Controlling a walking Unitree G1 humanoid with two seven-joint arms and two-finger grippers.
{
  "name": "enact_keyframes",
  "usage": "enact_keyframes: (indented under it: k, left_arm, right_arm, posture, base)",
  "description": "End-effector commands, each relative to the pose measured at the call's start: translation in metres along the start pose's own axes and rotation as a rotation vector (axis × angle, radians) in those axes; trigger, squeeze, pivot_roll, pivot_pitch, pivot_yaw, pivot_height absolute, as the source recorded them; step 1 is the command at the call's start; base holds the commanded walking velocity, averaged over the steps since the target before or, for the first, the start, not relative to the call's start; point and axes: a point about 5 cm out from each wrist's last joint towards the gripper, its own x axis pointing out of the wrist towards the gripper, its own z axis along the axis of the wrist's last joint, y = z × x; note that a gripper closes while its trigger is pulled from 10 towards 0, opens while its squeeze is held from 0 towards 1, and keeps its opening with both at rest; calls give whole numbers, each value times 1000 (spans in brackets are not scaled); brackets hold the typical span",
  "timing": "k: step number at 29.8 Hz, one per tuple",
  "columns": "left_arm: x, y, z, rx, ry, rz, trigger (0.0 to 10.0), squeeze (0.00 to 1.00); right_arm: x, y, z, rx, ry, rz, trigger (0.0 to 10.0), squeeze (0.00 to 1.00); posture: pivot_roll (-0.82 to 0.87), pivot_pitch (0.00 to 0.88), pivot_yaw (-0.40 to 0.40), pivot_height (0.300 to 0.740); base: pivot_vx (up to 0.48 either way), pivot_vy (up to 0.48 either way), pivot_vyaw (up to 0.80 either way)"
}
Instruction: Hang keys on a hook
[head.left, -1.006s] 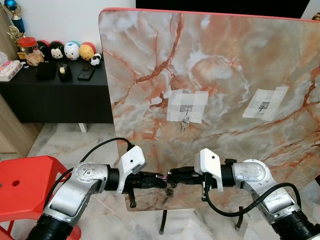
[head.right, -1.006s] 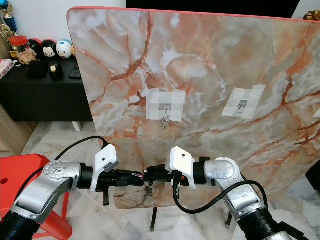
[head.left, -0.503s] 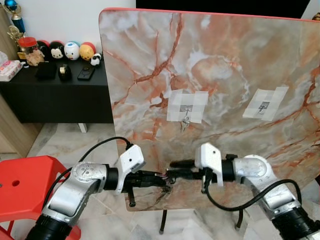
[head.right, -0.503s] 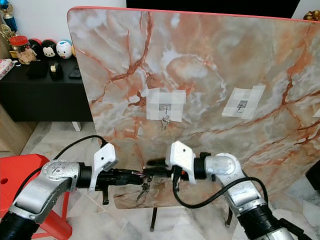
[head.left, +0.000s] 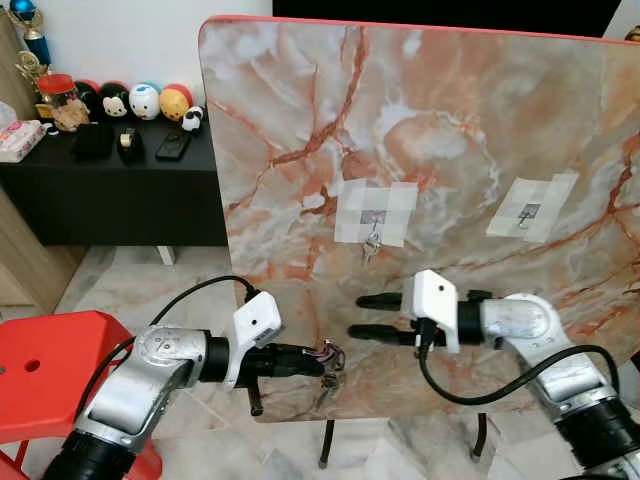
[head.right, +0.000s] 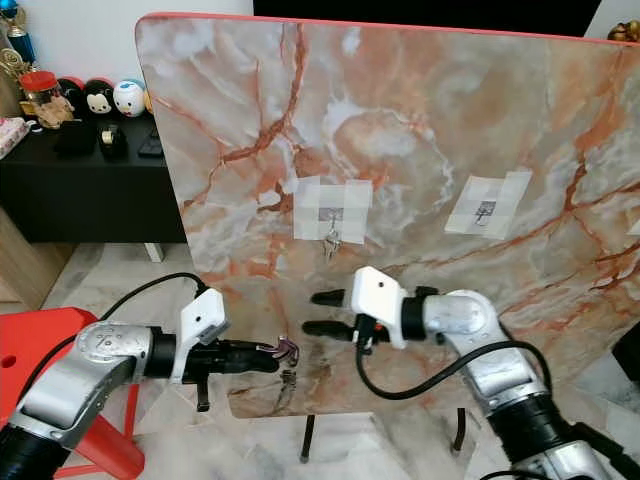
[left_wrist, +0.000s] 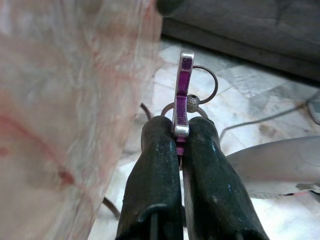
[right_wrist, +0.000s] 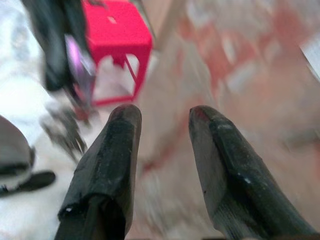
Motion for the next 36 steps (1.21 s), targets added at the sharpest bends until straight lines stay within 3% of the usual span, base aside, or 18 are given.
enact_keyframes:
  k: [1,7,13,22,36]
  left_arm:
    - [0,-3,6,18,-19,-31,0,0]
    - [-2,-4,12,23,-44,-53,0,0]
    - [-3,-9,26,25,-105,-150,0,0]
    - [-2,-16,32,105,-52,-281,0,0]
    - [2,-21,37,147,-39,-357,0,0]
  right_arm:
    - [-9,-8,1,-20,9,-29,10000,0]
    - [-16,-5,-6,22,4,-2,10000,0]
    - [-11,1,-10,58,-22,57,10000,0]
    - [-13,13,-13,101,-68,201,10000,0]
    - [-14,24,-15,155,-165,336,10000,0]
  posture:
    - [24,0,-100,740]
    - [25,0,-101,740]
    - [33,0,-100,740]
    - [32,0,-102,740]
    - [37,0,-101,740]
  base:
    - [0,0,0]
    - [0,0,0]
    - [0,0,0]
    - [0,0,0]
    - [0,0,0]
